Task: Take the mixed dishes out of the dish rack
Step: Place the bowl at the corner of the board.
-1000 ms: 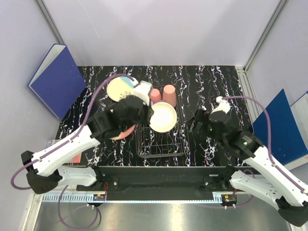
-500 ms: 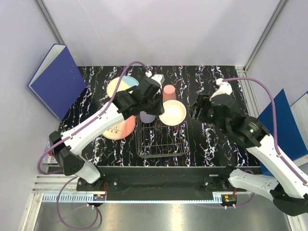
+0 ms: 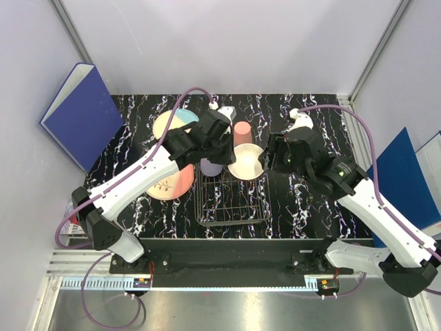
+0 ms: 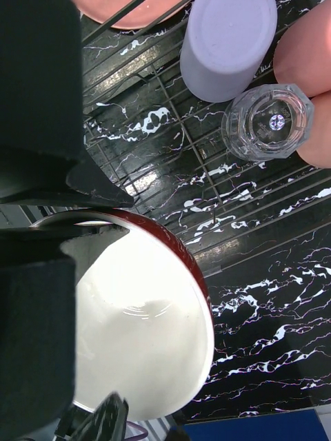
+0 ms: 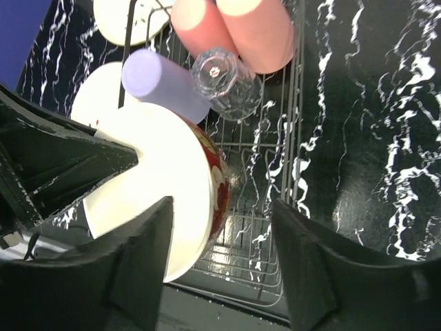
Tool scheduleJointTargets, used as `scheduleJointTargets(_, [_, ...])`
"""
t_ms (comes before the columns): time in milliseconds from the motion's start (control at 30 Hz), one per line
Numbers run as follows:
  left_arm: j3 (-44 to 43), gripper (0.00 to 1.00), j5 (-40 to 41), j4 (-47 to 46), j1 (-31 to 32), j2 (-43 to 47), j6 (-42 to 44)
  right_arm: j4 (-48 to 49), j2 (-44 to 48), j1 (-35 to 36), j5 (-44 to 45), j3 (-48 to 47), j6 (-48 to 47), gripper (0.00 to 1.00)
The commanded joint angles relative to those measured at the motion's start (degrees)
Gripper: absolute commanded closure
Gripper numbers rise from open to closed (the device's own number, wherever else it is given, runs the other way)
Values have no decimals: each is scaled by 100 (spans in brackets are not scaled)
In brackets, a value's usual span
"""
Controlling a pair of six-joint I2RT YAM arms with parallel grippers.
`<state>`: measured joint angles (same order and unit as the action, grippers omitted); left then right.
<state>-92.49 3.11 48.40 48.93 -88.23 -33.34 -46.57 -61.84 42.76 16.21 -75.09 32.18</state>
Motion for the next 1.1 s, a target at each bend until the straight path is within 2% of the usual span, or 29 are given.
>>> scheduleJointTargets(0, [-305,100,-197,-481,38,192,-111,157,-178,13,-450,-67,-81,37])
scheduleJointTargets(133, [-279,100,-110,-481,117,218,-93,69,-433,4,-697,-102,-125,42])
scheduleJointTargets(233, [-278,100,-66,-481,135,271,-76,-10,-574,4,-742,-129,-142,56])
scheduleJointTargets(367, [-235,100,40,-481,143,341,-32,-28,-548,4,-663,-94,-151,86])
scheduleJointTargets(400, [-226,100,84,-481,143,359,-15,-37,-539,4,-663,-85,-142,100])
scheduleJointTargets(533, [-200,98,180,-507,143,473,29,-37,-364,4,-558,-50,-116,100])
scheduleJointTargets(600, [-200,75,268,-516,135,534,38,-72,-215,4,-347,-67,-90,100])
scheduleJointTargets(633, [-191,50,425,-516,135,604,47,-98,-179,4,-268,-76,-98,100])
scheduleJointTargets(700, [-156,33,793,-499,126,710,47,-229,-109,13,-39,-216,-116,100])
scheduleJointTargets(733, [-138,1,944,-507,117,832,56,-265,-82,4,31,-278,-142,100])
scheduleJointTargets(900, [99,1,1682,-498,-119,1316,-5,-555,-170,-5,593,-761,-221,100])
scheduleJointTargets(967, [335,1,1963,-507,-155,1632,-93,-599,-301,-250,673,-971,-212,100])
scheduleJointTargets(1033, [547,1,2281,-533,-182,1982,-172,-608,-485,-749,403,-1086,-160,100])
scheduleJointTargets(1067, [765,1,2325,-542,-190,2098,-181,-599,-556,-1465,-113,-1217,-142,100])
